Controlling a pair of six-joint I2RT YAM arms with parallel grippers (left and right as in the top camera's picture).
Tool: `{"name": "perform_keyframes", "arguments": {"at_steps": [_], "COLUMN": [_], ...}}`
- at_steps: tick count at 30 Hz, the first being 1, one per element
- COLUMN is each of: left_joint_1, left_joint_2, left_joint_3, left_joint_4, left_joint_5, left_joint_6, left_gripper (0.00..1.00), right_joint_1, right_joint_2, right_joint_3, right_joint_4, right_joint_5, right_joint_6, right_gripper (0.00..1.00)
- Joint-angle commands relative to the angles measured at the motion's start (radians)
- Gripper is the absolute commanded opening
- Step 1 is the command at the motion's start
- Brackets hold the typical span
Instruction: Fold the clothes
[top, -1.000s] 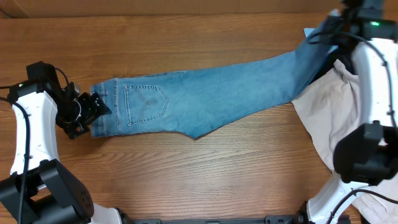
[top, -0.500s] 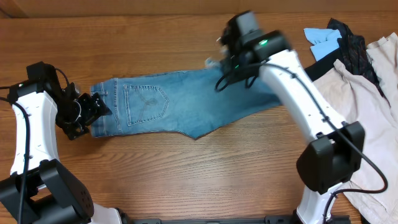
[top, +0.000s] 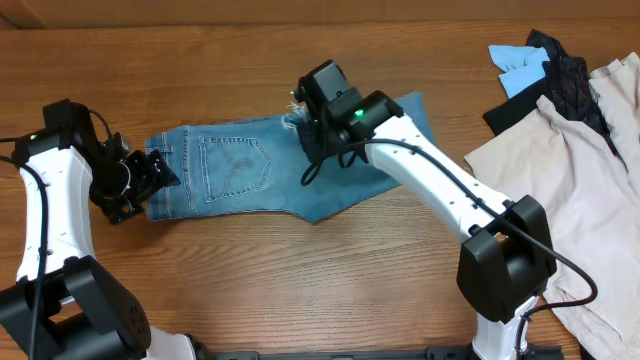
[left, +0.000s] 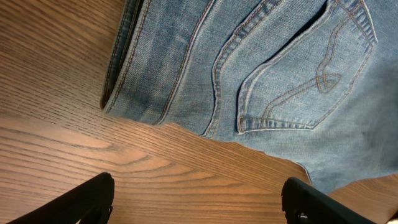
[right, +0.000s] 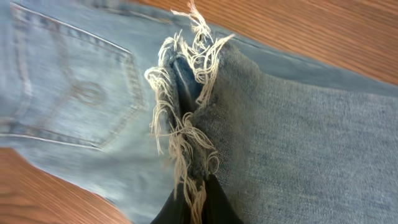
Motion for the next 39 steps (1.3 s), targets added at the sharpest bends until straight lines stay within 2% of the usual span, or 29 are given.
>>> {"name": "perform_keyframes", "arguments": {"at_steps": [1, 18, 22, 24, 26, 27, 30, 35, 37, 39], "left_joint_1": [-0.009, -0.009, -0.009, -0.009, -0.009, -0.009, -0.009, -0.009, -0.009, -0.009], "left_joint_2": [-0.002, -0.002, -0.002, -0.002, -0.002, -0.002, -0.002, -0.002, -0.002, -0.002], "left_joint_3": [0.006, -0.029, -0.039, -0.04, -0.04, -0.04, -0.04, -0.04, -0.04, -0.04], "left_joint_4": [-0.004, 0.01, 0.023, 0.026, 0.026, 0.025, 0.024, 0.025, 0.029, 0.035], "left_joint_5": [-0.003, -0.003, -0.003, -0.003, -0.003, -0.003, -0.003, -0.008, -0.039, -0.091], "left_joint_6": [0.032, 0.035, 0.035, 0.035, 0.035, 0.035, 0.038, 0.046, 0.045, 0.043], "left_gripper": [0.89, 0.89, 0.89, 0.89, 0.89, 0.89, 0.9, 0.95, 1.0, 1.0], "right_joint_1": [0.018, 0.032, 0.041, 0.044, 0.044, 0.044, 0.043, 0.019, 0.006, -0.007], "right_joint_2": [0.003, 0.068, 0.087, 0.089, 0.089, 0.089, 0.089, 0.085, 0.085, 0.08], "right_joint_3": [-0.001, -0.001, -0.001, -0.001, -0.001, -0.001, -0.001, 0.026, 0.05, 0.067], "right_joint_4": [0.024, 0.091, 0.103, 0.106, 0.108, 0.109, 0.103, 0.014, -0.047, -0.099], "right_joint_5": [-0.025, -0.165, -0.165, -0.165, -0.165, -0.165, -0.156, -0.071, -0.021, 0.026], "right_joint_6": [0.054, 0.08, 0.08, 0.08, 0.08, 0.08, 0.079, 0.075, 0.075, 0.076], "right_gripper": [0.04, 0.06, 0.18, 0.32, 0.51, 0.55, 0.61, 0.64, 0.64, 0.65]}}
